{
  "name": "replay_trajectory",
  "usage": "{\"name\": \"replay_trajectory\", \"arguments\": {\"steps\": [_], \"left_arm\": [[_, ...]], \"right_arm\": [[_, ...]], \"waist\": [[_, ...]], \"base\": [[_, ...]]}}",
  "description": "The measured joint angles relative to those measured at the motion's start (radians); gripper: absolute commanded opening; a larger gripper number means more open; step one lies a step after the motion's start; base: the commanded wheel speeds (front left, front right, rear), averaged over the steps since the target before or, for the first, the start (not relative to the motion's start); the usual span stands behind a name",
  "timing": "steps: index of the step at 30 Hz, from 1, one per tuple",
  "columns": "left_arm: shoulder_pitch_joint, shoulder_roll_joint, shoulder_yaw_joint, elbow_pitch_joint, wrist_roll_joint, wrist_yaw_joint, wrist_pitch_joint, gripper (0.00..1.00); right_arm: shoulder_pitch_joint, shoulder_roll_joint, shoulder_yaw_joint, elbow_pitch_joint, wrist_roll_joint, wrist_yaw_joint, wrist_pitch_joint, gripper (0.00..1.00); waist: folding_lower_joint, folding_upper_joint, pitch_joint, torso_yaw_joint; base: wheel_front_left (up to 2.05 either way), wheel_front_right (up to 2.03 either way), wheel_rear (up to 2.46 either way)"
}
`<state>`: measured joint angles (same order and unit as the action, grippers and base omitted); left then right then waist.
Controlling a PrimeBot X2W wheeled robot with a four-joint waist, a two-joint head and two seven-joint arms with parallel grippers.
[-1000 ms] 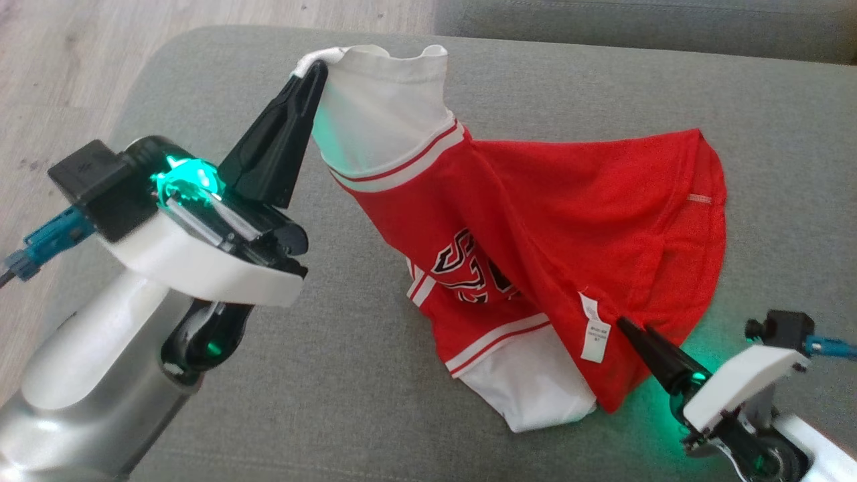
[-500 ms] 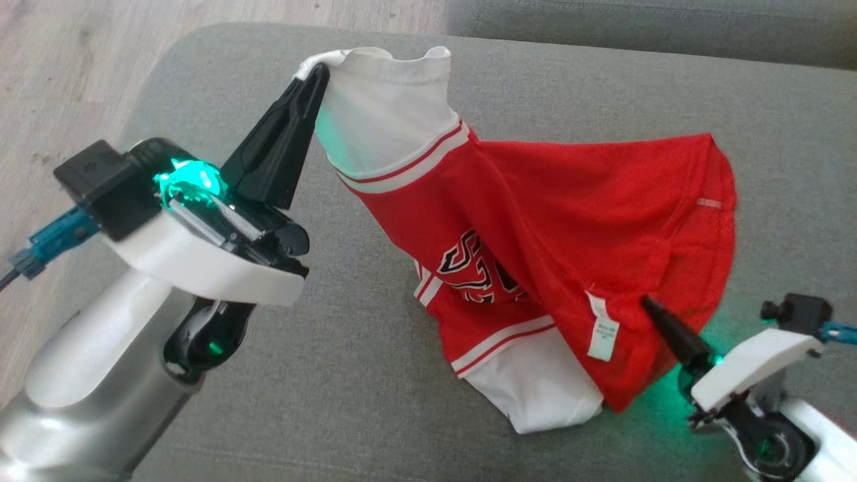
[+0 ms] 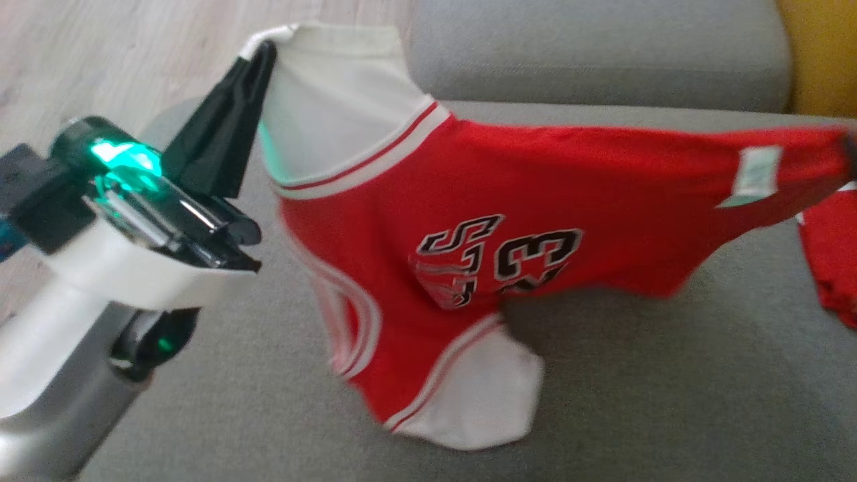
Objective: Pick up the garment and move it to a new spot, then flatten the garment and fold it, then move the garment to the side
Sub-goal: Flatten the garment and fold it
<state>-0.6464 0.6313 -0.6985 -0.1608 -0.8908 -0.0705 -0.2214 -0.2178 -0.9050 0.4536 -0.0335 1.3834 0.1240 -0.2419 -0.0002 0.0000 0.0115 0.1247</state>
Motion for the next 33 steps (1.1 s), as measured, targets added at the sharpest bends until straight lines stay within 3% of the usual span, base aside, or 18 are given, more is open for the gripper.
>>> {"name": "replay_trajectory", "arguments": {"steps": [5, 9, 12, 17, 23, 28, 33], "left_arm": [[-0.066, 0.023, 0.043, -0.059, 0.030, 0.000, 0.000, 0.00], [-0.208, 0.019, 0.054, -0.048, 0.030, -0.019, 0.035, 0.00], [-0.316, -0.004, 0.047, 0.036, 0.037, -0.036, 0.062, 0.00], [-0.494, -0.085, 0.008, 0.283, 0.071, -0.054, 0.060, 0.00], [-0.722, -0.174, -0.016, 0.575, 0.132, -0.061, -0.010, 0.00], [-0.886, -0.224, -0.020, 0.627, 0.157, -0.062, -0.037, 0.00], [-0.877, -0.215, -0.046, 0.489, 0.128, -0.062, -0.037, 0.00]], "right_arm": [[-0.076, -0.068, -0.147, -0.022, -0.067, 0.000, -0.006, 0.00], [-0.222, -0.081, -0.165, 0.047, -0.155, 0.000, 0.026, 0.00], [-0.370, -0.029, -0.128, 0.145, -0.212, 0.000, 0.100, 0.00], [-0.642, 0.135, -0.042, 0.358, -0.360, 0.000, 0.181, 0.00], [-0.905, 0.294, 0.003, 0.561, -0.486, 0.000, 0.115, 0.00], [-1.053, 0.300, 0.021, 0.638, -0.540, 0.000, 0.026, 0.00], [-1.082, 0.250, 0.083, 0.650, -0.541, 0.000, 0.006, 0.00]], "waist": [[0.0000, 0.0000, -0.022, -0.037], [-0.0001, 0.0000, -0.006, -0.051], [0.0001, 0.0000, 0.030, -0.056], [0.0005, 0.0000, 0.121, -0.060], [0.0008, -0.0001, 0.242, -0.073], [0.0005, -0.0001, 0.313, -0.085], [0.0002, 0.0000, 0.360, -0.070]], "base": [[0.00, 0.00, 0.00], [0.00, 0.00, 0.00], [0.00, 0.00, 0.00], [0.00, 0.00, 0.00], [0.00, 0.00, 0.00], [0.00, 0.00, 0.00], [0.00, 0.00, 0.00]]}}
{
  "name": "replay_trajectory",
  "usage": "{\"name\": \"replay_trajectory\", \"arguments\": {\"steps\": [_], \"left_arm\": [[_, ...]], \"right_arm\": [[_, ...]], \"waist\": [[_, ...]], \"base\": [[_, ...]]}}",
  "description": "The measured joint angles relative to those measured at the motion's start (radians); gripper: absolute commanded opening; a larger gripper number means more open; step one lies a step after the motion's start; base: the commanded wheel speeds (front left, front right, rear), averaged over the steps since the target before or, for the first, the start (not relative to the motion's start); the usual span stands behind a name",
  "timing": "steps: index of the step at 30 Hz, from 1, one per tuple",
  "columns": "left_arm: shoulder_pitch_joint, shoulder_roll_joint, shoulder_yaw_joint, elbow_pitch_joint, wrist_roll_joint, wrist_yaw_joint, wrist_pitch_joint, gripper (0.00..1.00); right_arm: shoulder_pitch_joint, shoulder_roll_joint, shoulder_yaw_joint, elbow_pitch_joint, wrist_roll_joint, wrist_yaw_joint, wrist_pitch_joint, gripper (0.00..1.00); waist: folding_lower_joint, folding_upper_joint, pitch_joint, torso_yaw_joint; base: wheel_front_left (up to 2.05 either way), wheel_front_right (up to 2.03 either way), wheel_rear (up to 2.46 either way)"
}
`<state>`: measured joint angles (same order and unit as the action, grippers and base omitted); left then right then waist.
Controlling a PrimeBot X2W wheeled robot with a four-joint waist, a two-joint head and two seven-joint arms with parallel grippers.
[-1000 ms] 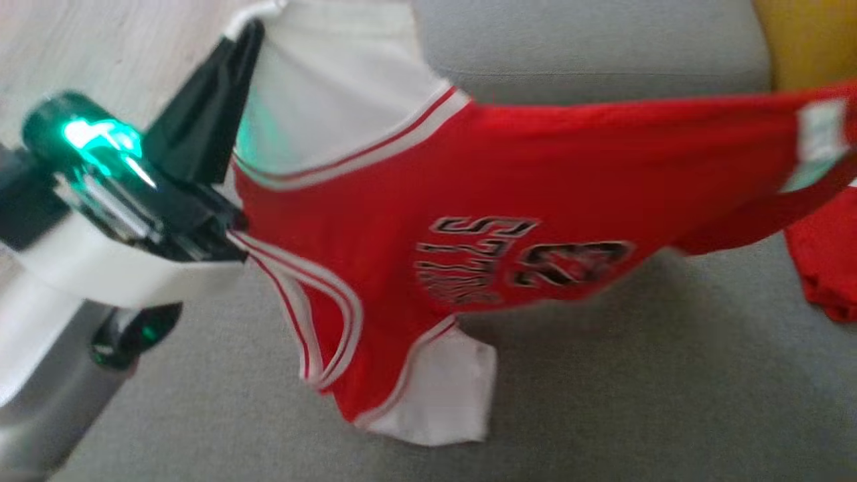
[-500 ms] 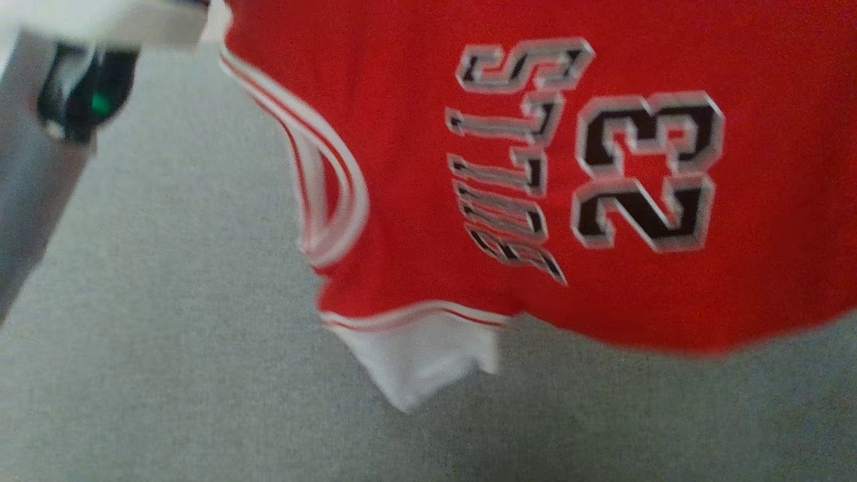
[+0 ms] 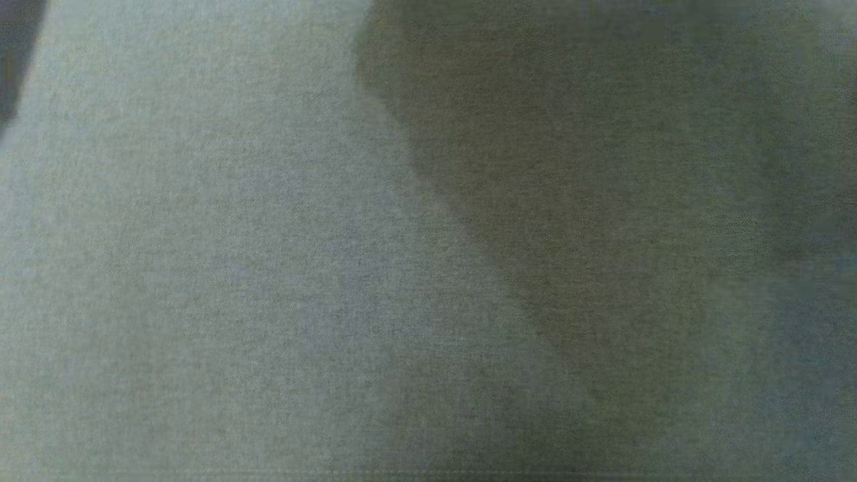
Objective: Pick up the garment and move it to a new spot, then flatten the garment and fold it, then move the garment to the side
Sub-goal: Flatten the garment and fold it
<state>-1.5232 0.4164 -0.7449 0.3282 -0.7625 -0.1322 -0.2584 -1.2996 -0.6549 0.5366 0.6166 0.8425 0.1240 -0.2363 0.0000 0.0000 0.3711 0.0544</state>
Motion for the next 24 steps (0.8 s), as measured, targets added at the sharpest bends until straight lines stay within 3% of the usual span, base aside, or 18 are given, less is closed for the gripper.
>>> {"name": "replay_trajectory", "arguments": {"steps": [7, 17, 24], "left_arm": [[0.265, 0.093, -0.139, -0.158, -0.076, 0.000, -0.002, 0.00], [0.802, 0.200, -0.304, -0.297, -0.025, 0.000, -0.001, 0.00], [1.129, 0.243, -0.317, -0.350, 0.001, 0.001, -0.001, 0.00]], "right_arm": [[0.134, -0.036, 0.072, 0.004, 0.066, 0.000, -0.011, 0.00], [0.626, -0.120, 0.209, -0.099, 0.170, 0.000, -0.012, 0.00], [0.961, -0.154, 0.105, -0.237, 0.190, 0.000, -0.012, 0.00]], "waist": [[0.0003, -0.0001, 0.033, 0.028], [-0.0002, 0.0000, -0.049, 0.027], [-0.0004, 0.0000, -0.141, 0.011]], "base": [[0.00, 0.00, 0.00], [0.00, 0.00, 0.00], [0.00, 0.00, 0.00]]}}
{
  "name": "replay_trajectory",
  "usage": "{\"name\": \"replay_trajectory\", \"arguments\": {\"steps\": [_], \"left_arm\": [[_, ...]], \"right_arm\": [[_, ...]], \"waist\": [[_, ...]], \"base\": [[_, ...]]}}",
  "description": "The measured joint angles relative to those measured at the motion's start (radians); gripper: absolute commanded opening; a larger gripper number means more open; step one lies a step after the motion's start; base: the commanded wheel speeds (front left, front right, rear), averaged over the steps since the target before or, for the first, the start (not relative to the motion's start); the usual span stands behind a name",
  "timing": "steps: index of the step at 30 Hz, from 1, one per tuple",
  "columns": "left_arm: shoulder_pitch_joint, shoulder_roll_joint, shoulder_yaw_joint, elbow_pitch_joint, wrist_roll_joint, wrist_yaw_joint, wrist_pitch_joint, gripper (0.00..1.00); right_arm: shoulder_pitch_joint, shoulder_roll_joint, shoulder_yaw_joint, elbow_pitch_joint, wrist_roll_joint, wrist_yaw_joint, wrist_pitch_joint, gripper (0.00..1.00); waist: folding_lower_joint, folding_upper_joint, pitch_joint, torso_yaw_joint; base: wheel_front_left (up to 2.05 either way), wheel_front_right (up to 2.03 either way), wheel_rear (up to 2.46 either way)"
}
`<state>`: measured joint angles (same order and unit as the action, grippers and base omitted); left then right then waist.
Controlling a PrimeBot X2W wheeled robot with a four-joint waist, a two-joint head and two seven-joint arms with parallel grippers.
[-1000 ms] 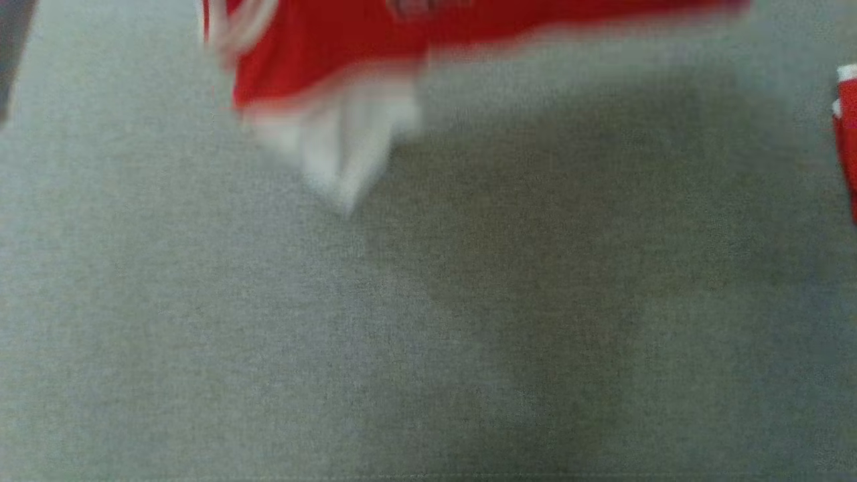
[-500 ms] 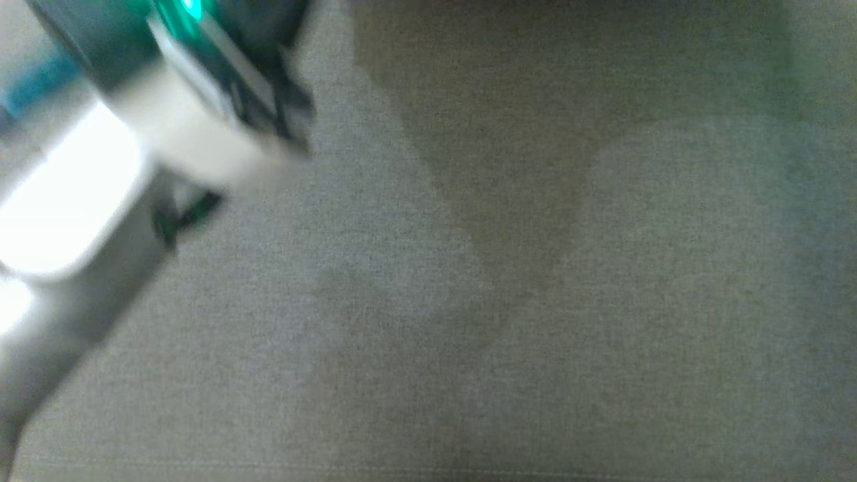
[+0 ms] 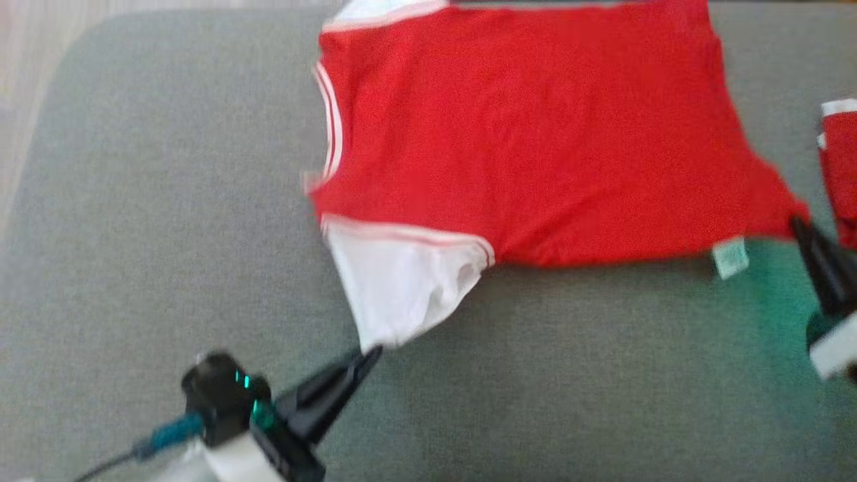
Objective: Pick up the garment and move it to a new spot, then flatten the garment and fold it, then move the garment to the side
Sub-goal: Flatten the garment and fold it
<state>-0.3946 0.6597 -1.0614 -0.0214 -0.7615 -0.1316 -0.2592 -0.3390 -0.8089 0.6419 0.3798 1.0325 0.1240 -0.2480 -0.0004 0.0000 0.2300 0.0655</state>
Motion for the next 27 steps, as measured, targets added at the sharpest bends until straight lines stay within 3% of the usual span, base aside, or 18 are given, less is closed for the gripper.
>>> {"name": "replay_trajectory", "arguments": {"steps": [6, 11, 15, 21, 27], "left_arm": [[0.127, 0.069, 0.011, -0.096, -0.007, 0.007, 0.003, 0.00], [0.081, 0.090, 0.089, -0.128, -0.026, 0.008, 0.003, 0.00], [-0.062, 0.071, 0.113, -0.108, 0.000, 0.008, 0.012, 0.00], [-0.300, 0.025, 0.124, 0.002, 0.036, 0.007, 0.029, 0.00], [-0.530, 0.004, 0.063, 0.104, 0.057, -0.001, 0.024, 0.00]], "right_arm": [[0.261, -0.001, -0.111, -0.105, -0.009, 0.000, 0.000, 0.00], [0.296, 0.001, -0.175, -0.148, -0.013, 0.000, 0.001, 0.00], [0.230, 0.017, -0.189, -0.156, -0.028, 0.000, 0.031, 0.00], [0.010, 0.055, -0.198, -0.117, -0.028, 0.000, 0.077, 0.00], [-0.166, 0.070, -0.177, -0.052, -0.050, 0.000, 0.102, 0.00]], "waist": [[0.0000, 0.0000, -0.043, -0.011], [0.0002, 0.0000, -0.022, -0.011], [0.0004, 0.0000, 0.016, -0.015], [0.0006, 0.0000, 0.094, -0.030], [0.0007, 0.0000, 0.172, -0.041]], "base": [[0.00, 0.00, 0.00], [0.00, 0.00, 0.00], [0.00, 0.00, 0.00], [0.00, 0.00, 0.00], [0.00, 0.00, 0.00]]}}
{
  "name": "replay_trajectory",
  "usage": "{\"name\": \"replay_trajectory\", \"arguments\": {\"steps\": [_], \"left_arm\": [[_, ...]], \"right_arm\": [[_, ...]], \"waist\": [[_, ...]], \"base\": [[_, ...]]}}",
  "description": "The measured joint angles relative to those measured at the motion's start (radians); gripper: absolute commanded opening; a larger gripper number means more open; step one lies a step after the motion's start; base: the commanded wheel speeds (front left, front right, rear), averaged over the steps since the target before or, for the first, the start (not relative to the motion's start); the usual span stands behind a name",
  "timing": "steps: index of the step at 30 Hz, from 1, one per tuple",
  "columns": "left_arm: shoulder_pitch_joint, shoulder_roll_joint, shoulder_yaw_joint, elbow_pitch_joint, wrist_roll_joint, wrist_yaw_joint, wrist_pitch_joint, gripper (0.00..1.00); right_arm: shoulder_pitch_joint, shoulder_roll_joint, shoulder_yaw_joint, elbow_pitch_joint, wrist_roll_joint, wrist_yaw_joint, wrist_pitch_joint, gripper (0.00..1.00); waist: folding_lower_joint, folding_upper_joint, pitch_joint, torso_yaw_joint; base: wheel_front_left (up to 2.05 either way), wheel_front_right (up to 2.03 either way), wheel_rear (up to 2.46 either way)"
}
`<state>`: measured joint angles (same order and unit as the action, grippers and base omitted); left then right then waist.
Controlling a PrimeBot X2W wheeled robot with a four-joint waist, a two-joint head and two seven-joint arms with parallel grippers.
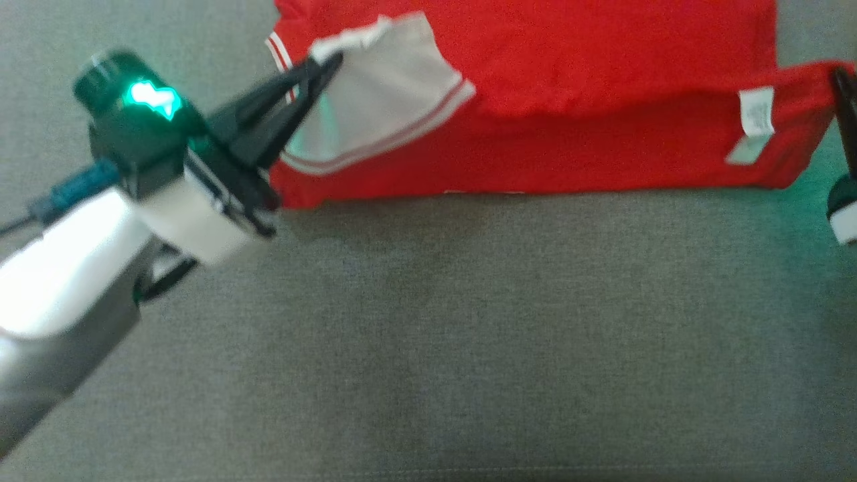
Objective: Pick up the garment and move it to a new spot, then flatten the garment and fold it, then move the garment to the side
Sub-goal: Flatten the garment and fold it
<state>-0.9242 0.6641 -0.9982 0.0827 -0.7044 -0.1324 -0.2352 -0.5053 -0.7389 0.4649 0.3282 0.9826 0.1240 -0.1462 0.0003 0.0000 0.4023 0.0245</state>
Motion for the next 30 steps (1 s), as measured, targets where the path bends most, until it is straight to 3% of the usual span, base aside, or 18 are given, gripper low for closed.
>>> {"name": "replay_trajectory", "arguments": {"steps": [4, 5, 6, 7, 8, 13, 19, 22, 26, 30], "left_arm": [[-0.108, -0.019, -0.043, 0.075, -0.011, 0.000, -0.014, 0.00], [-0.134, -0.029, -0.056, 0.115, -0.023, 0.000, -0.015, 0.00], [-0.141, -0.033, -0.067, 0.132, -0.041, 0.000, -0.017, 0.15], [-0.141, -0.038, -0.074, 0.144, -0.054, 0.000, -0.017, 0.68], [-0.141, -0.044, -0.080, 0.155, -0.060, 0.000, -0.018, 1.00], [-0.125, -0.051, -0.078, 0.197, -0.072, 0.000, -0.022, 1.00], [0.107, -0.076, -0.038, 0.239, -0.157, 0.070, -0.021, 1.00], [0.198, -0.089, -0.036, 0.259, -0.201, 0.124, -0.018, 1.00], [0.257, -0.105, -0.018, 0.283, -0.281, 0.188, 0.028, 1.00], [0.280, -0.109, -0.022, 0.287, -0.315, 0.208, 0.092, 1.00]], "right_arm": [[-0.089, 0.020, 0.028, 0.058, -0.003, 0.000, 0.006, 0.00], [-0.126, 0.043, 0.039, 0.095, 0.004, 0.000, 0.006, 1.00], [-0.140, 0.050, 0.053, 0.105, 0.003, 0.000, 0.006, 1.00], [-0.151, 0.057, 0.061, 0.113, 0.003, 0.000, 0.005, 1.00], [-0.161, 0.063, 0.071, 0.122, 0.003, 0.000, -0.001, 1.00], [-0.168, 0.065, 0.102, 0.147, -0.001, 0.000, -0.044, 1.00], [-0.140, 0.063, 0.138, 0.154, -0.027, 0.000, -0.076, 1.00], [-0.121, 0.063, 0.146, 0.148, -0.028, 0.000, -0.080, 1.00], [-0.114, 0.064, 0.156, 0.143, -0.028, 0.000, -0.080, 1.00], [-0.114, 0.065, 0.164, 0.145, -0.023, 0.000, -0.080, 1.00]], "waist": [[0.0000, 0.0000, 0.046, -0.002], [0.0001, 0.0000, 0.061, -0.004], [0.0000, 0.0000, 0.066, -0.005], [-0.0001, 0.0000, 0.071, -0.005], [-0.0001, 0.0000, 0.073, -0.005], [-0.0003, 0.0000, 0.068, -0.003], [-0.0005, 0.0000, 0.029, -0.006], [-0.0005, 0.0000, 0.017, -0.014], [-0.0005, 0.0000, 0.007, -0.024], [-0.0006, 0.0000, 0.002, -0.029]], "base": [[0.00, 0.00, 0.00], [0.00, 0.00, 0.00], [0.00, 0.00, 0.00], [0.00, 0.00, 0.00], [0.00, 0.00, 0.00], [0.00, 0.00, 0.00], [0.00, 0.00, 0.00], [0.00, 0.00, 0.00], [0.00, 0.00, 0.00], [0.00, 0.00, 0.00]]}}
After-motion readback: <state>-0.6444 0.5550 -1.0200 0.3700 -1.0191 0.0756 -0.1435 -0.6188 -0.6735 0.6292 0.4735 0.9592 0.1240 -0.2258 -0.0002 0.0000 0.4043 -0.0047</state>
